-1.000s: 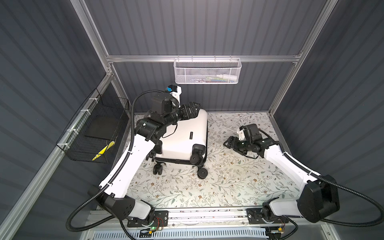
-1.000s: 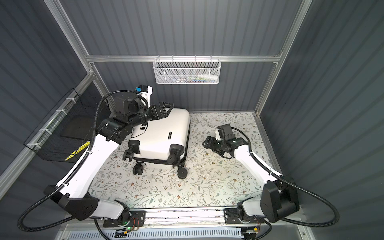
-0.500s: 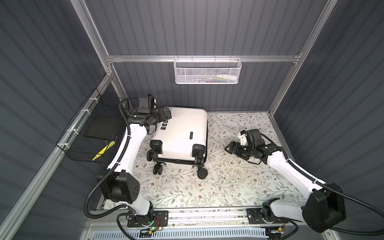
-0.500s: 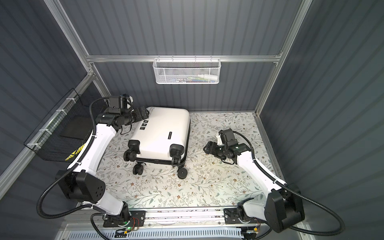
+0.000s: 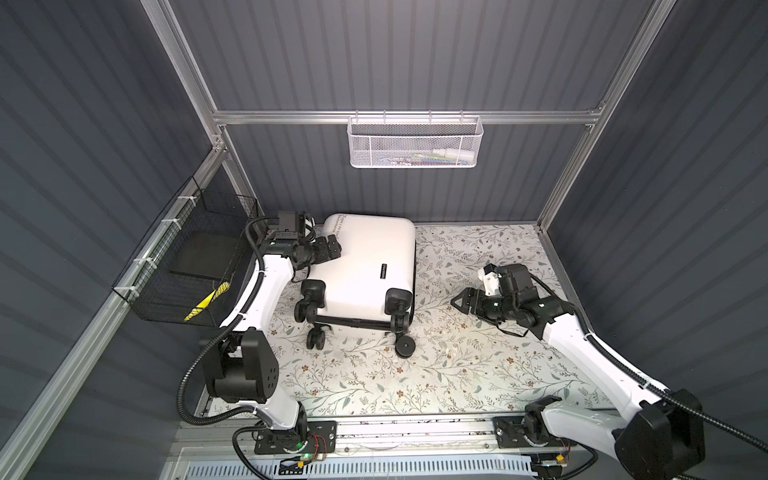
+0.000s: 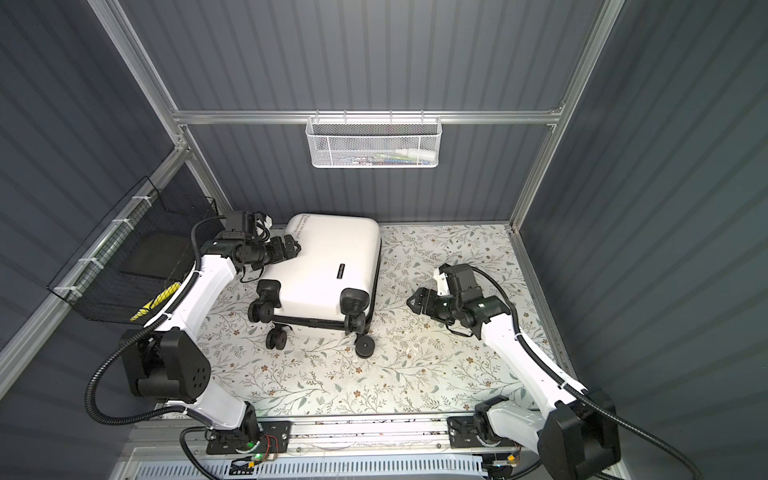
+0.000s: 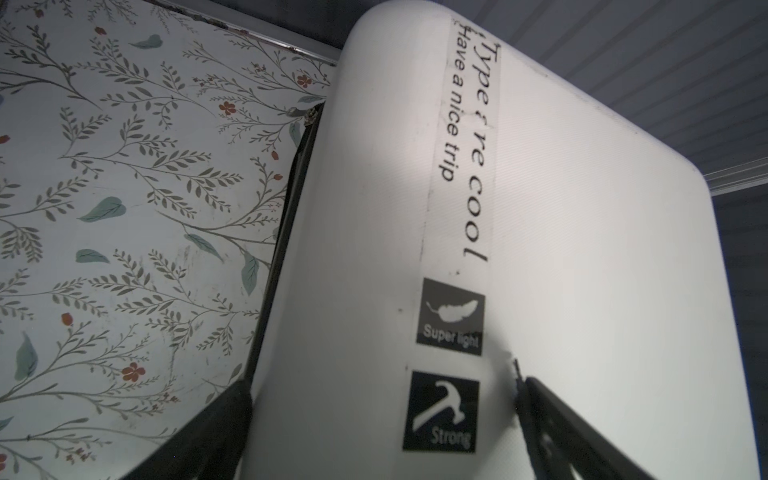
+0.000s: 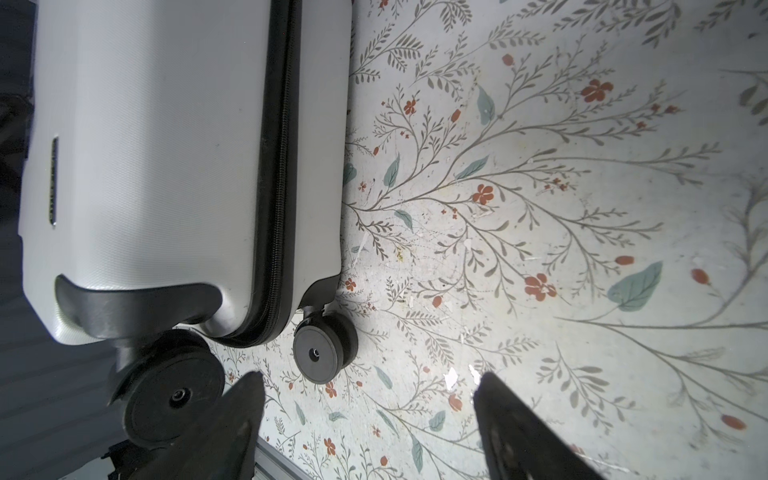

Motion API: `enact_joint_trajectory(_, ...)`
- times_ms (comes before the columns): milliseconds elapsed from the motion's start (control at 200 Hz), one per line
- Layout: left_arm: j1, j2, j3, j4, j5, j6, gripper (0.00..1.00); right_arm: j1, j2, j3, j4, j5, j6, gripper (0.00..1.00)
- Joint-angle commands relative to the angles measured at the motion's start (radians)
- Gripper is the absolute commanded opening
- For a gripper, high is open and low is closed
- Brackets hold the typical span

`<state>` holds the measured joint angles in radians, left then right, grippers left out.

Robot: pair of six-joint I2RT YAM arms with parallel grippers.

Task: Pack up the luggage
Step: 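Push the closed suitcase farther away with the left gripper while the right draws back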

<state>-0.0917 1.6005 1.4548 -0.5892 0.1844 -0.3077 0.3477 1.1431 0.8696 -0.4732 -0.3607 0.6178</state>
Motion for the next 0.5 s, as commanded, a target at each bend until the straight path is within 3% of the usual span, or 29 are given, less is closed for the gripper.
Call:
enact_joint_trajectory(0, -0.053, -0.036, -0.058, 0.040, 0.138, -0.048, 1.00, 0.000, -0.017, -0.015, -0.026, -0.021, -0.024, 0.82)
enact_joint_trajectory(235, -0.186, -0.032, -0.094, 0.133, 0.152, -0.126, 1.00, 0.000, -0.056, 0.002, -0.058, -0.030, -0.039, 0.81)
enact_joint_trajectory(460, -0.207, -0.007, -0.097, 0.203, 0.153, -0.203, 1.00, 0.000, -0.060, 0.051, -0.117, -0.019, -0.070, 0.82)
enact_joint_trajectory(495, -0.207, -0.012, -0.095, 0.197, 0.105, -0.202, 1.00, 0.000, -0.066, 0.056, -0.130, -0.012, -0.076, 0.82)
